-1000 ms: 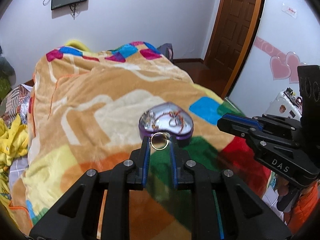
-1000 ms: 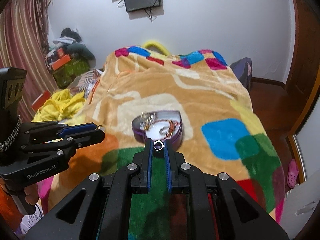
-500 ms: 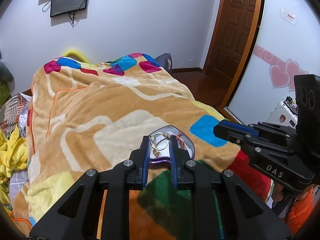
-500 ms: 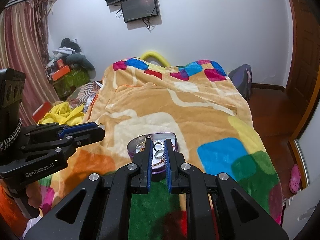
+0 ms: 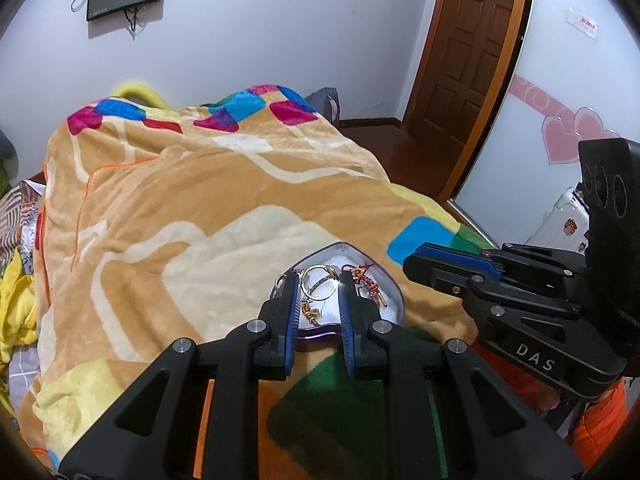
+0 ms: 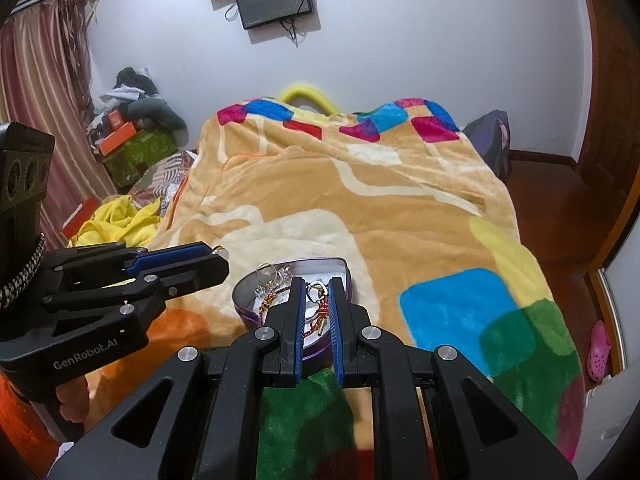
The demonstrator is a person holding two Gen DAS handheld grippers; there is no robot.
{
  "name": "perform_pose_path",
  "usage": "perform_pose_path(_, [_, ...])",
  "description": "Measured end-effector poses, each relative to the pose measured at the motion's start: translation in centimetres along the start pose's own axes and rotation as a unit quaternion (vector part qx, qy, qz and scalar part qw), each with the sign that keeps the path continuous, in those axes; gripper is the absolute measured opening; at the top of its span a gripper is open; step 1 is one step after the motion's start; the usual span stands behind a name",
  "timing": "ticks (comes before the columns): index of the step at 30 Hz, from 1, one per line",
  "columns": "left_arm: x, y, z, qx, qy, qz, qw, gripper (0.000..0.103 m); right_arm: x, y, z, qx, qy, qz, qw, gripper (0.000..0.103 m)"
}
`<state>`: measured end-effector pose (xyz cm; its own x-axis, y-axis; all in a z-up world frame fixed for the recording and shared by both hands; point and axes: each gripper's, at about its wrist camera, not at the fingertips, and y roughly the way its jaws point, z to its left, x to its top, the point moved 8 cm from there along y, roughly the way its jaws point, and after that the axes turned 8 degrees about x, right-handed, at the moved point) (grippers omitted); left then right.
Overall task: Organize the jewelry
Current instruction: 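Open the left tool over the tin while the right tool drops its ring inside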
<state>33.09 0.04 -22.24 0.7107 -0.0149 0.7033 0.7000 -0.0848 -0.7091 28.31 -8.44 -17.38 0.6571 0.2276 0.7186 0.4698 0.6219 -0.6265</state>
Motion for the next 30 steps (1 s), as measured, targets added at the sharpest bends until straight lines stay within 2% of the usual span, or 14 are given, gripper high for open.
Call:
perform_pose_path(16, [-0.7,2.9,0.2,-0.017,0.0,0.037,0.9991,0.018,-1.2,3.4,0.4,0.011,-0.025,0.058,0.998,0.01])
perform_pose_path(24, [-0.3,1.6,0.4,-0.015,-0.006,0.028,0.9995,0.018,-1.5,3.3,0.8,0.015,-0.026,0.075,0.997,0.012])
perform_pose_path(30, [0.6,-1.4,1.0,0.009,-0.01,0.0,0.9999,0.018,-0.5,1.6,1.1,0.005,-0.023,0.059,0.998,0.013])
